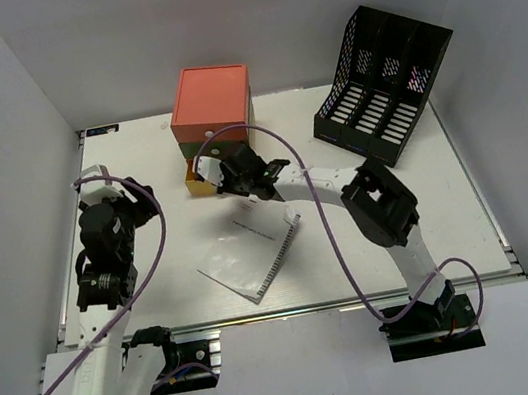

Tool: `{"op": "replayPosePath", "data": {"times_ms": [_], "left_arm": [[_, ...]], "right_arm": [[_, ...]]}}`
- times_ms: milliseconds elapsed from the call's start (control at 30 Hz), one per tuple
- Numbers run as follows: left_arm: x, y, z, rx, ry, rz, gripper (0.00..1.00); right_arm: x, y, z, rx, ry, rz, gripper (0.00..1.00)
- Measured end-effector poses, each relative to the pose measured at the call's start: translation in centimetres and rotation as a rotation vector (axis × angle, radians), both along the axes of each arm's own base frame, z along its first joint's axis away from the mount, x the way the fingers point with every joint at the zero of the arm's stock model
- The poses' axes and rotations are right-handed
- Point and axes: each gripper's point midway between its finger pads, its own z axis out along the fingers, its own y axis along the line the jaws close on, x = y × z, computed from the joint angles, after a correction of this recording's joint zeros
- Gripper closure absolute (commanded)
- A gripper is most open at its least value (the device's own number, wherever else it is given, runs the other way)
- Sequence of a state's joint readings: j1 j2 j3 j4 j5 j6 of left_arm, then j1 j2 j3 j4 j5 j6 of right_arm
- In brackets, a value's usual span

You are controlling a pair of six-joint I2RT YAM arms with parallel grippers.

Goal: Organize the desk

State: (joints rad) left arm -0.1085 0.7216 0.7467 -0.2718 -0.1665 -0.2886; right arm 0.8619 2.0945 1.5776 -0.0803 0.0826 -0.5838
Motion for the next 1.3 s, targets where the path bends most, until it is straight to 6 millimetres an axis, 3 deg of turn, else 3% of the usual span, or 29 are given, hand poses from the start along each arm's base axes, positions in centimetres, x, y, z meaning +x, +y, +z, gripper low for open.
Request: {"op": "replayPosePath", "data": {"times_ms": [267, 500, 633, 767, 1033, 1133, 1200, 1233, 1267, 1300], "left_arm": [[-0.2, 0.6, -0.1, 0.014, 0.005, 0.026, 0.21], [-0.1, 0.6, -0.3, 0.016, 0.012, 0.031, 0.21], [-0.1, 0.6, -0.4, 0.016, 0.017, 0.030, 0.20], [0.0, 0.5, -0.5, 0.017, 0.021, 0.027, 0.16], [0.0, -0.2, -0.4, 0.009, 0.010, -0.018, 0.14], [-0.1, -0.8, -0.3, 0.007, -0.006, -0.055, 0.18], [-0.2, -1.8, -0.4, 0.003, -0.016, -0.110, 0.28], [-0.3, -2.2, -0.4, 0.001, -0.022, -0.136, 0.35], [-0.4, -2.8, -0.3, 0.001, -0.033, -0.171, 0.55], [-0.5, -3.5, -0.2, 0.001, -0.045, -0.218, 0.63]], "right_arm": [[2.9, 0.6, -2.1, -0.029, -0.083, -0.096, 1.00], [5.9, 0.3, -1.1, -0.023, -0.244, -0.185, 1.00], [7.0, 0.1, -1.7, -0.046, -0.296, -0.207, 1.00], [7.5, 0.1, -2.5, -0.068, -0.310, -0.214, 1.00], [8.1, -0.1, -1.9, -0.072, -0.333, -0.234, 1.00], [7.3, 0.2, -2.3, -0.046, -0.274, -0.202, 1.00], [4.5, 0.2, -2.9, -0.028, -0.138, -0.117, 0.84], [3.0, 0.0, -2.3, -0.011, -0.066, -0.080, 0.63], [1.3, -0.2, -1.2, 0.014, 0.003, -0.041, 0.53], [-0.4, -0.5, 0.8, 0.054, 0.058, -0.014, 0.44]]}}
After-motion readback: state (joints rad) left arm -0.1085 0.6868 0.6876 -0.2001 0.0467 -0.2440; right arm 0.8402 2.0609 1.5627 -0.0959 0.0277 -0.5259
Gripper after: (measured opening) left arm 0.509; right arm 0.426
